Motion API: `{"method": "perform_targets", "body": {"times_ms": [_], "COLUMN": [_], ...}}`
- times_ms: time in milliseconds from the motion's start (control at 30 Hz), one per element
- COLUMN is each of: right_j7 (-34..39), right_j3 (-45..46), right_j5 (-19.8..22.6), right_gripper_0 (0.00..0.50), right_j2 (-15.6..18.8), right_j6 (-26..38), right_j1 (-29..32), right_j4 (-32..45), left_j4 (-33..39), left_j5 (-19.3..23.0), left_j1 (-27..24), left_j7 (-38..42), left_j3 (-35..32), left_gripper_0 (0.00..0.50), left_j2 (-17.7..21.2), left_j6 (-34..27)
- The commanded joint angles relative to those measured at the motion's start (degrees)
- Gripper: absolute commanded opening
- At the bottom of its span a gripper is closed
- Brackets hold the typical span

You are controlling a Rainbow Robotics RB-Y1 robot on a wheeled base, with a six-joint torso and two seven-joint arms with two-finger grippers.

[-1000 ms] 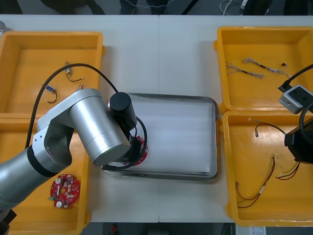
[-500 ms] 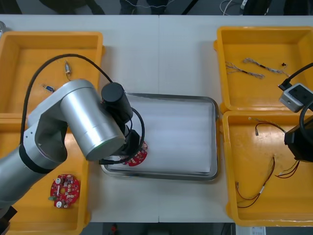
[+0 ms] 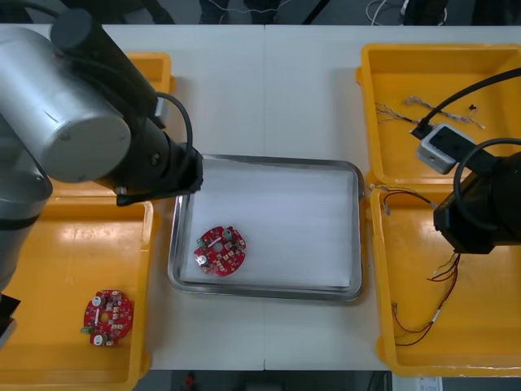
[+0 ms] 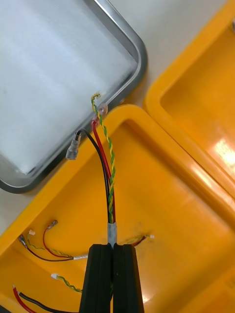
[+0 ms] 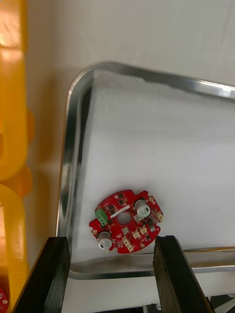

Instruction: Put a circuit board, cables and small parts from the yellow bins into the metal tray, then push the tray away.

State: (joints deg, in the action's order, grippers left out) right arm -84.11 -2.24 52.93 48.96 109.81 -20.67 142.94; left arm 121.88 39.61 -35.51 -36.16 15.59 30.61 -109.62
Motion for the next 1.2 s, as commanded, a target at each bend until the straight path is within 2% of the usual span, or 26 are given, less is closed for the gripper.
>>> {"method": "perform_targets", "body": {"times_ms": [33, 200, 533, 667, 767, 967, 1067, 1200], "right_j7": [0.35, -0.18, -2.99, -9.14, -13.45, -18.90, -20.65, -21.09], "right_j3": [-6.99, -13.14, -25.18, -27.56, -29.49, -34.68, -36.61, -38.10], "right_j5": [-0.63, -3.44, -7.84, -10.21, -12.06, -17.24, -19.70, -19.97], "right_gripper_0": [0.000, 0.000, 0.000, 0.000, 0.000, 0.000, 0.000, 0.000], "right_j2": [0.79, -2.02, -9.67, -11.78, -12.13, -12.84, -14.07, -15.21], "right_j6": [0.19, 0.19, 0.19, 0.19, -0.12, -3.28, -5.13, -7.41], "right_j1": [-6.75, -10.62, -17.65, -18.00, -17.91, -17.91, -17.83, -17.83], "right_j4": [1.64, 1.64, -2.49, -3.99, -4.87, -6.80, -8.73, -11.81], "left_j4": [-4.55, -12.11, -28.10, -33.99, -37.86, -43.48, -46.12, -49.72], "left_j5": [2.32, 1.96, -2.43, -4.28, -4.36, -4.63, -4.63, -4.98], "left_j1": [-5.00, -7.38, -12.30, -14.32, -15.20, -16.08, -16.08, -16.17], "left_j7": [4.26, 3.46, 0.48, -3.04, -5.85, -9.19, -9.81, -11.92], "left_j3": [-5.22, -8.03, -12.60, -14.18, -16.38, -18.93, -18.93, -18.93], "left_gripper_0": [0.500, 0.500, 0.500, 0.500, 0.500, 0.500, 0.500, 0.500], "left_j2": [4.72, 6.74, 8.77, 9.47, 10.00, 11.14, 11.67, 11.67], "left_j6": [-0.38, -0.38, -0.38, -0.38, -0.25, 3.71, 7.58, 11.88]}}
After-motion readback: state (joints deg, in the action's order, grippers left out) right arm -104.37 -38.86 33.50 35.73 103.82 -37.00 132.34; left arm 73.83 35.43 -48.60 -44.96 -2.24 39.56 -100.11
